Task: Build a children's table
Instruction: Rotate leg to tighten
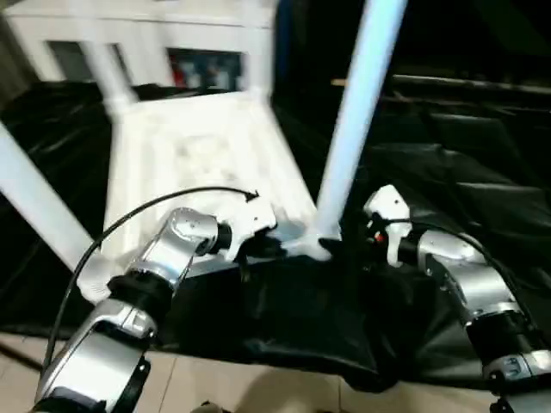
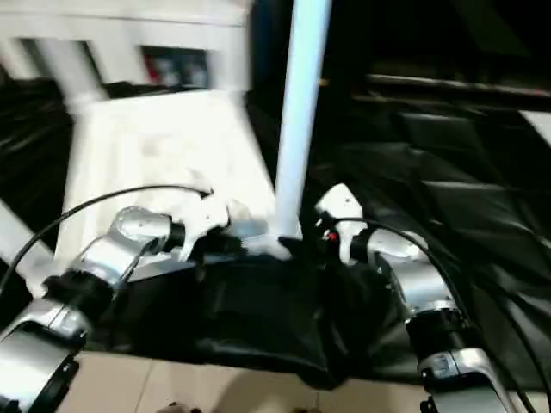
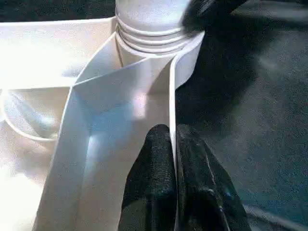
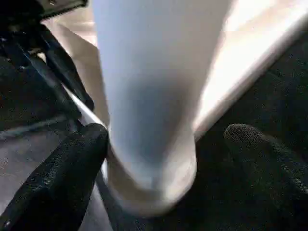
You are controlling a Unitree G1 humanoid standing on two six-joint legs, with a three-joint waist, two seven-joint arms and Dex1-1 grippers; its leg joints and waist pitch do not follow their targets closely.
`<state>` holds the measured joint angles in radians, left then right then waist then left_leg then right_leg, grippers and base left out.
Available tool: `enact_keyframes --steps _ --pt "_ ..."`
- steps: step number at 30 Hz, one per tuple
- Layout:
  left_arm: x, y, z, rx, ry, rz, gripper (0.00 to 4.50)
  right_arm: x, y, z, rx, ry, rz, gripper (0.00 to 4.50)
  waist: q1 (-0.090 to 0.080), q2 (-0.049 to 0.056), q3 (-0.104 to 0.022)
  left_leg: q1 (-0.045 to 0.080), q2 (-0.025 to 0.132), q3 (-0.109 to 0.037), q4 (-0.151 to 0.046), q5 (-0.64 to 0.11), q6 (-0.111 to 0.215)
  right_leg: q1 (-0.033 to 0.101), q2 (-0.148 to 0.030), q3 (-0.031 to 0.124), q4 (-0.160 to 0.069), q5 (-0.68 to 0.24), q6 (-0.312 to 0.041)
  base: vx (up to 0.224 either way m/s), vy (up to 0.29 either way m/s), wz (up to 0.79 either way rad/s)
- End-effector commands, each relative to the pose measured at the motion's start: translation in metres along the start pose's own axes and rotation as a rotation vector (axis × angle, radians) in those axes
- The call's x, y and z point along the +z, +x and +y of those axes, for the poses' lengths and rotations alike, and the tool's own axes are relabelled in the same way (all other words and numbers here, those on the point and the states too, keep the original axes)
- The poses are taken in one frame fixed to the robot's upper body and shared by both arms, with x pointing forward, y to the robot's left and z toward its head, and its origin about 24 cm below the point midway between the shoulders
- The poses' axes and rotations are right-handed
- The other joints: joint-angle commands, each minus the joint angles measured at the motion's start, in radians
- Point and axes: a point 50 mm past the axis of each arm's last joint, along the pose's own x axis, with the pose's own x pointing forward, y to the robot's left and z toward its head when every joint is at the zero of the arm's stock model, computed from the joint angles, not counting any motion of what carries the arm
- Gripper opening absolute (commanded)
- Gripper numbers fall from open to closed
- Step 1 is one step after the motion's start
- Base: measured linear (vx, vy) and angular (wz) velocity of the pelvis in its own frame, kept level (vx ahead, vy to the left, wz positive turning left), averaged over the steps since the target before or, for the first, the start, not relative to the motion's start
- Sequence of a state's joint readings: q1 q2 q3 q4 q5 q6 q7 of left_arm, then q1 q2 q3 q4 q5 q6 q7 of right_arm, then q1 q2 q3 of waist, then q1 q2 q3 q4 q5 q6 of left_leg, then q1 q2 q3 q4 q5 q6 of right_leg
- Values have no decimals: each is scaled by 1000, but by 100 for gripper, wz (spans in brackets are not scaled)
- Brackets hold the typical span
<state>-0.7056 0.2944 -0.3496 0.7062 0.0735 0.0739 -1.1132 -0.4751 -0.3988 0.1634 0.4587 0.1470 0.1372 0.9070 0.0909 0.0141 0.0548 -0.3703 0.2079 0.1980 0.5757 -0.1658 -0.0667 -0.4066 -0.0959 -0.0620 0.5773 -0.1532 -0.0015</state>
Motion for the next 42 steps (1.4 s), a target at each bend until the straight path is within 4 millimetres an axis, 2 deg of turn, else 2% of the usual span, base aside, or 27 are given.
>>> enact_keyframes --steps 1,6,12,16,18,20,21,24,27,28,30,34,38,39,40,42 --pt "3 5 -6 -51 28 11 0 2 -4 2 26 -13 19 431 -3 3 -69 24 26 -7 -69 -299 30 43 -36 32 -55 -219 -246 0 0 0" --pt "2 1 -6 -50 24 14 0 -2 -6 5 61 -25 46 431 -2 -4 -70 15 21 -8 -66 -271 31 49 -42 32 -54 -215 -234 0 0 0" --pt "2 0 -6 -48 20 17 0 0 -5 4 58 -18 35 431 -3 -2 -72 16 22 -9 -65 -258 31 48 -40 32 -53 -209 -233 0 0 0" --pt "1 0 -7 -49 18 19 0 0 -5 4 58 -13 32 393 -3 -2 -72 14 21 -9 -63 -248 35 50 -39 31 -50 -189 -239 0 0 0" --pt "1 -1 -7 -49 16 21 0 -1 -5 4 61 -11 34 359 -3 -1 -73 15 21 -8 -63 -248 35 50 -39 31 -50 -190 -239 0 0 0" --pt "0 -1 -7 -49 15 23 0 -2 -5 5 64 -9 35 350 -3 1 -73 15 21 -8 -63 -250 35 50 -39 31 -51 -192 -240 0 0 0" --pt "0 -1 -8 -50 15 24 0 -3 -5 5 64 -8 35 350 -4 -2 -73 15 20 -8 -63 -250 35 51 -39 31 -51 -192 -240 0 0 0" --pt "0 -1 -8 -52 14 25 0 -4 -5 6 66 -7 35 316 -4 -1 -74 15 21 -9 -62 -243 36 51 -39 31 -49 -184 -241 0 0 0" --pt "-1 -1 -8 -52 12 27 0 -4 -5 6 69 -5 35 306 -3 -1 -75 14 20 -9 -61 -237 38 52 -39 31 -47 -176 -243 0 0 0" --pt "-1 -2 -8 -53 12 27 0 -5 -4 6 70 -5 35 296 -4 -5 -74 14 20 -8 -61 -235 39 52 -38 31 -48 -174 -243 0 0 0" --pt "-1 -2 -8 -52 10 28 0 -5 -4 6 73 -5 38 273 -3 -3 -75 15 20 -8 -61 -235 40 52 -39 31 -47 -177 -244 0 0 0" --pt "-2 -1 -8 -40 -4 25 0 -9 -2 6 57 2 42 255 -3 -4 -74 14 20 -8 -60 -235 40 52 -40 31 -48 -185 -242 0 0 0" --pt "-3 5 -2 45 -52 32 0 -18 5 -1 -99 71 51 249 -9 -3 -67 16 17 -9 -64 -277 24 47 -41 30 -58 -261 -229 0 0 0" --pt "-1 11 3 119 -82 39 0 -23 12 -5 -223 148 52 241 -17 -7 -66 16 15 -10 -66 -301 14 46 -39 29 -62 -317 -212 0 0 0" --pt "-1 12 4 133 -86 39 0 -24 14 -6 -244 161 52 241 -18 -4 -64 21 13 -11 -68 -321 6 41 -41 28 -69 -358 -202 0 0 0" --pt "5 23 11 244 -135 37 0 -26 26 -10 -418 284 40 220 -33 -5 -63 25 11 -16 -69 -364 -19 39 -39 25 -79 -441 -168 -28 2 -1"
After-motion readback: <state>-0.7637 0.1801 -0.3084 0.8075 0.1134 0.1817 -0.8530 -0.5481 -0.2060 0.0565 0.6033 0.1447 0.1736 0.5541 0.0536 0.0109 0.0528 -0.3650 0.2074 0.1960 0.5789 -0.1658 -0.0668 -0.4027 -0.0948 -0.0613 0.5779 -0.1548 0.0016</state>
